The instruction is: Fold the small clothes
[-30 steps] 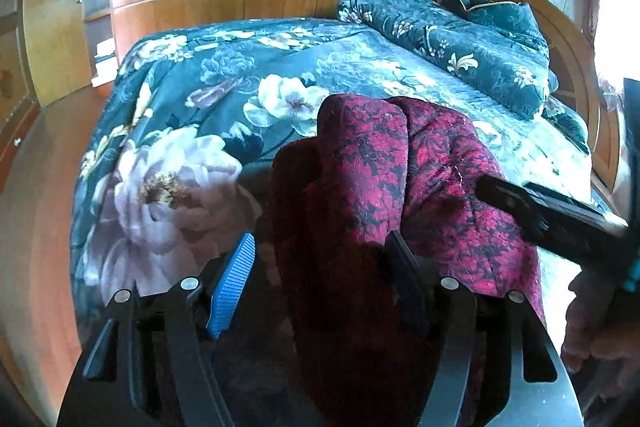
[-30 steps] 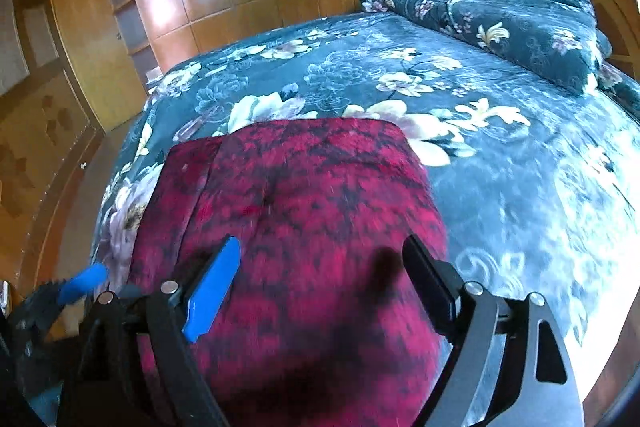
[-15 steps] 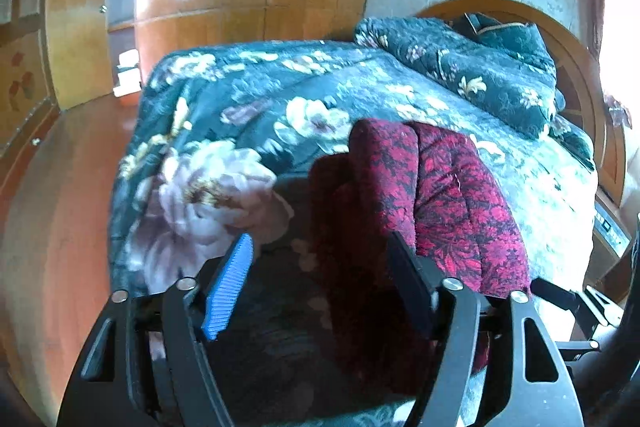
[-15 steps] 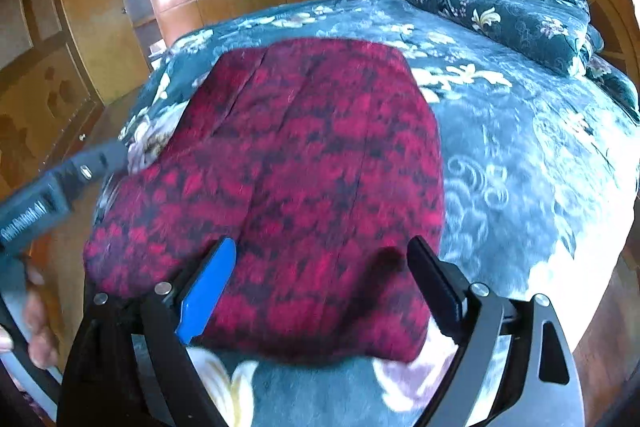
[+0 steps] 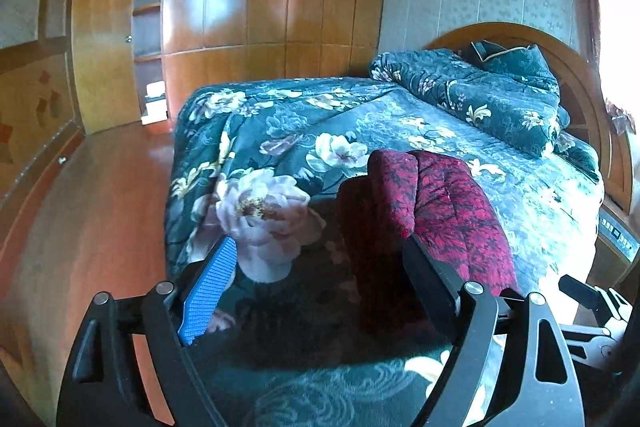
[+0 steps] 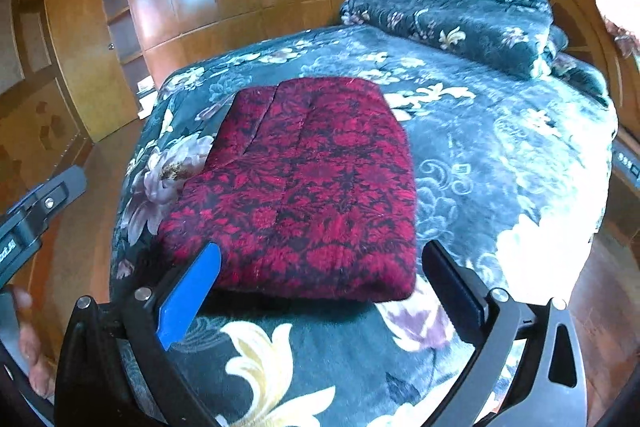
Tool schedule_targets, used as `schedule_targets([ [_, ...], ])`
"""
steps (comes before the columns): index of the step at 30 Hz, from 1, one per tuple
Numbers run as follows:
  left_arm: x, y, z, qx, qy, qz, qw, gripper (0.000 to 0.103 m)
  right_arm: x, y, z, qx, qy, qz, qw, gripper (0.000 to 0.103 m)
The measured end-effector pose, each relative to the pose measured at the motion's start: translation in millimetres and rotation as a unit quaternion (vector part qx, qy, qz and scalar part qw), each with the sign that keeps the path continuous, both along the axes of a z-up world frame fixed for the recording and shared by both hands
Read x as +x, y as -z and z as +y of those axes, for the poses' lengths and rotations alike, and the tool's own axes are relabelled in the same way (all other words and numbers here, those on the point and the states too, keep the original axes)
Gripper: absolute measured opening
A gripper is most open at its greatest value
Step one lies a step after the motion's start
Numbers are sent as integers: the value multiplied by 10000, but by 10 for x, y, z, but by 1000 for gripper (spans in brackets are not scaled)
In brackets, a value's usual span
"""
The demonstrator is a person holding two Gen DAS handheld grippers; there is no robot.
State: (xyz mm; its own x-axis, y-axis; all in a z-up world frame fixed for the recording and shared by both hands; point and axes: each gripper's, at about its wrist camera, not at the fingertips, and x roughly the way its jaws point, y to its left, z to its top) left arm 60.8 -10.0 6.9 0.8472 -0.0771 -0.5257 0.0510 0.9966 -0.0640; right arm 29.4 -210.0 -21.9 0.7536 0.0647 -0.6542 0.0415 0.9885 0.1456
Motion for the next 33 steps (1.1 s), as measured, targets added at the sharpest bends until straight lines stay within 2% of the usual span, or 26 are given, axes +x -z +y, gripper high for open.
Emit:
schedule_targets([
  [5,-176,-20,5,58,-32,-12,10000,90,-145,-84,-5,-74,167,-132,9997,101],
  [15,-353,62,26,207,-62,74,9997,93,-325,-115,37,-242,328,-207,9990,101],
  [17,-369,63,25,224,-69,75,9997,99,-347,-117,59,-278,329,-216,9988,101],
  [33,-380,71,25,247,-94,127,9996,99,-405,-108,141,-397,313,-268,9984,101],
])
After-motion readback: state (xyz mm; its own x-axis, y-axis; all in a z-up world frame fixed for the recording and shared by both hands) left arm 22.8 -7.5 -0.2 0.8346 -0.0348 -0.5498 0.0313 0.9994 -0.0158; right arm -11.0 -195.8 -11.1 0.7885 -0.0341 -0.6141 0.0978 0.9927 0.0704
